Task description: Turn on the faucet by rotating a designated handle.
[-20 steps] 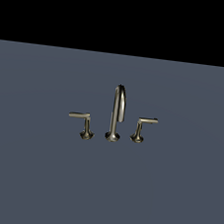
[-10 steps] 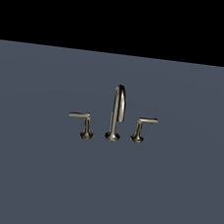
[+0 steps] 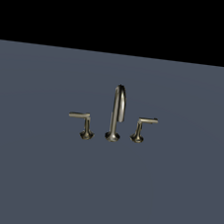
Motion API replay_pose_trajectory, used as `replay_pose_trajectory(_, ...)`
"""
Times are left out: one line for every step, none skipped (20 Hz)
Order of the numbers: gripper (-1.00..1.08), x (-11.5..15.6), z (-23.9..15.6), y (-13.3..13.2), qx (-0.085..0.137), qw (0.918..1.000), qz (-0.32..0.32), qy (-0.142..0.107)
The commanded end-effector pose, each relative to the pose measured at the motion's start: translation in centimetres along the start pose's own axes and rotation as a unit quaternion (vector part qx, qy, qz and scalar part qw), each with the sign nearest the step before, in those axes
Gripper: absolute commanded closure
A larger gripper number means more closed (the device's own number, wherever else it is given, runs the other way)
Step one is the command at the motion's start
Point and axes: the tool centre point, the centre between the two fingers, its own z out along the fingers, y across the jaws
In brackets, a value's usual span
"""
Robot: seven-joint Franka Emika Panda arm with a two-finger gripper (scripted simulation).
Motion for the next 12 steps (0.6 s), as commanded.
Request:
replay_pose_trajectory(1.08,1.4,1.7,-0.5,0.001,0.9995,0.032,0.001)
replay_pose_trajectory(1.08,2.0,2.4,-0.7,0.001,0.999,0.045,0.001)
replay_pose_trajectory(1.08,2.6,3.1,-0.8,0.001,0.9983,0.059,0.002)
replay_pose_trajectory(1.08,3.3,3.8,-1.0,0.001,0.9974,0.072,0.002)
replay_pose_trajectory(1.08,3.9,4.5,-1.1,0.002,0.9963,0.086,0.003)
replay_pose_trajectory(1.08,4.6,5.2,-1.2,0.002,0.995,0.1,0.003)
replay_pose_trajectory(1.08,5.2,5.9,-1.3,0.002,0.9936,0.113,0.003)
replay_pose_trajectory(1.08,5.9,6.5,-1.4,0.002,0.992,0.126,0.004)
replay_pose_trajectory(1.08,6.5,7.2,-1.4,0.003,0.9903,0.139,0.004)
replay_pose_trajectory(1.08,7.1,7.9,-1.5,0.003,0.9884,0.151,0.005)
replay_pose_trajectory(1.08,7.7,8.5,-1.5,0.003,0.9864,0.164,0.005)
replay_pose_trajectory(1.08,8.4,9.2,-1.5,0.003,0.9843,0.176,0.005)
